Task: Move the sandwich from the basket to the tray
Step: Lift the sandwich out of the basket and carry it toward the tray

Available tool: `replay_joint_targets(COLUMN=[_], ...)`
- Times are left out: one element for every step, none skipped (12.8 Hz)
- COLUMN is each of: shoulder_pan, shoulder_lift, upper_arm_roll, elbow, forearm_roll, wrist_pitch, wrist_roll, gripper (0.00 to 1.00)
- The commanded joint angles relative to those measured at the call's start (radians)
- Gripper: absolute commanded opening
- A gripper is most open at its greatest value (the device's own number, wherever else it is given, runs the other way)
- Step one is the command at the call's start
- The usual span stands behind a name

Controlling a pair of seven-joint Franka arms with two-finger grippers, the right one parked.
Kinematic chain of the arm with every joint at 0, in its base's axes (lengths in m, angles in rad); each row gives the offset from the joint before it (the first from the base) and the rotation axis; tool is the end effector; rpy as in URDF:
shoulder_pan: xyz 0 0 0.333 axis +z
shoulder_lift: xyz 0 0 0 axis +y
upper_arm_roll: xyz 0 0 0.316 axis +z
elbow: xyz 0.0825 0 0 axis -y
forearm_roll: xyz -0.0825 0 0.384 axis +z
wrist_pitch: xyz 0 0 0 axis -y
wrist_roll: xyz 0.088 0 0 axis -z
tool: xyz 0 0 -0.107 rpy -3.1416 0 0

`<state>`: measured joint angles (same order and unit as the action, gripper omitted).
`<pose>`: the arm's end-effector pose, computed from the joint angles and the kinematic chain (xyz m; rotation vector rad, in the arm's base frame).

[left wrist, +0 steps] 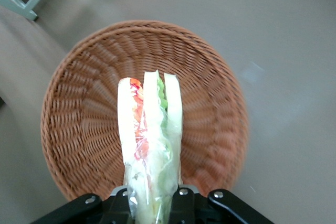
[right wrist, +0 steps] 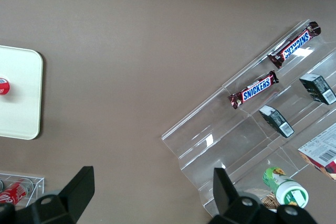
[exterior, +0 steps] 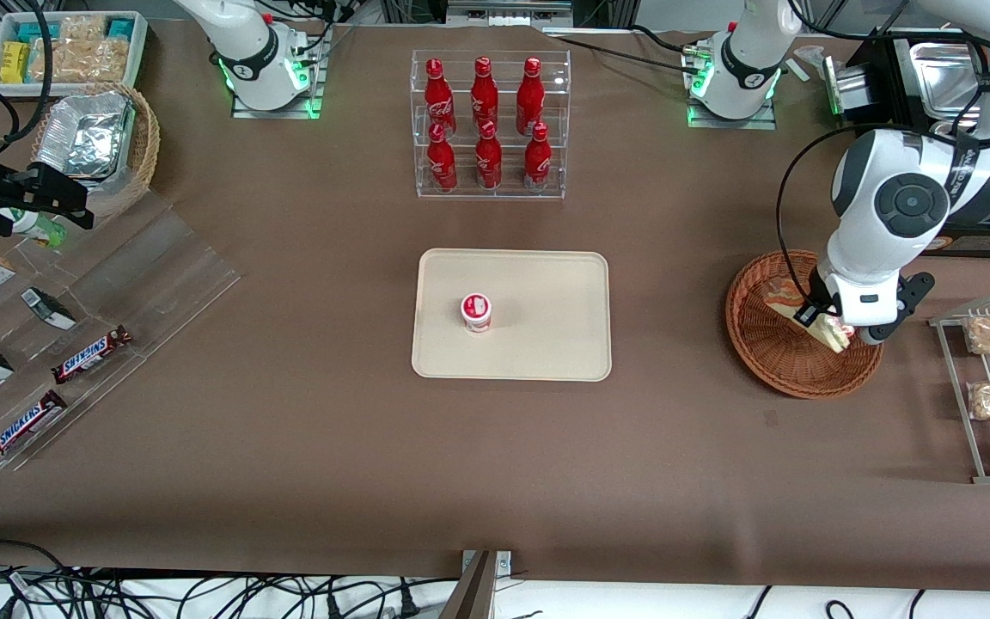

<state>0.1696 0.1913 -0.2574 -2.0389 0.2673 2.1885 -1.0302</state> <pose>0.5781 -0.0378 0.3510 -2.7541 -1.1436 -0.0917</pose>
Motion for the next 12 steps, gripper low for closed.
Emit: replay_joint_targets(shoulder_pan=[0.002,0.001,-0.004,-0.007,-0.005,-0.007,-0.007,-0.007,-0.008,-0.012,-0.016,-0.024], shoulder_lift=[-0.004,-0.004,-0.004,-0.004,-0.003,-0.003,-0.003,0.000,0.005,0.011,0.032,0.045], upper_arm_roll=[-0.039,-0.042,-0.042,-0.045,-0.065,-0.078,-0.109,-0.153,-0.192,-0.230,-0.279,-0.314], elbow=[0.156,0.211,0.262,0.307,0.340,0.357,0.371,0.384,0.391,0.397,0.401,0.401], forearm_roll=[-0.119,-0.175,-0.207,-0.227,-0.247,-0.252,-0.252,-0.252,-0.252,-0.250,-0.241,-0.234], wrist_pitch=[-0.180,-0.237,-0.298,-0.353,-0.378,-0.384,-0.385,-0.385,-0.383,-0.383,-0.381,-0.374], wrist_roll=[0.138,0.197,0.252,0.292,0.317,0.340,0.376,0.399,0.403,0.406,0.406,0.407], gripper=[0.00,0.00,0.00,0.00,0.00,0.01,0.01,0.01,0.01,0.01,0.01,0.01])
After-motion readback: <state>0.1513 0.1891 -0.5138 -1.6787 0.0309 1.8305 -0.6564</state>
